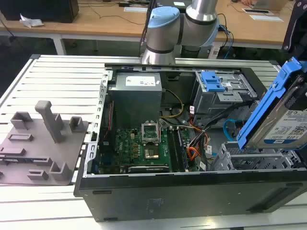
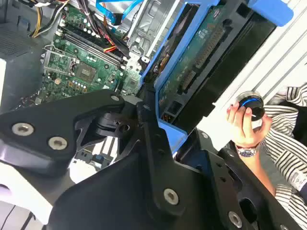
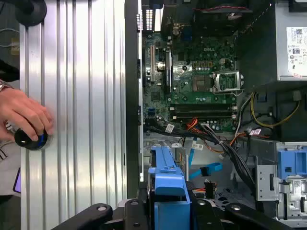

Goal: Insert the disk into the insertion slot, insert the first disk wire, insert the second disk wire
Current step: 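Insert the disk into the insertion slot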

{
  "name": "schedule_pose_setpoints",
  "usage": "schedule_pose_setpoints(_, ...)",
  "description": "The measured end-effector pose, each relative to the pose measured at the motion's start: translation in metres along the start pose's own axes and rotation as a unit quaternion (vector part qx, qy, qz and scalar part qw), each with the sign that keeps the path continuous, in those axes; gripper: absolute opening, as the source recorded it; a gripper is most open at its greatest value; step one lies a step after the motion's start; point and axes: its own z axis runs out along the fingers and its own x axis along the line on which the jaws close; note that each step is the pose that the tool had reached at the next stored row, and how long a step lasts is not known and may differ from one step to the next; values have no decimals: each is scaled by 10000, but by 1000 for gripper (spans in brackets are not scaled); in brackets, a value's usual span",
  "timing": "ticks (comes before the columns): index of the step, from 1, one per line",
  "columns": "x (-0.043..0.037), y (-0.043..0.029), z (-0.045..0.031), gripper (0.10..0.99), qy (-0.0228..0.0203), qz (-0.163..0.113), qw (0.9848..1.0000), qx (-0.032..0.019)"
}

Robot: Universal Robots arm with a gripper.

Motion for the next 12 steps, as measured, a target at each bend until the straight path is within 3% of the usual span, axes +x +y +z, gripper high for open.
schedule_pose_setpoints(12,0,-6,147,365,4,0,10000,0)
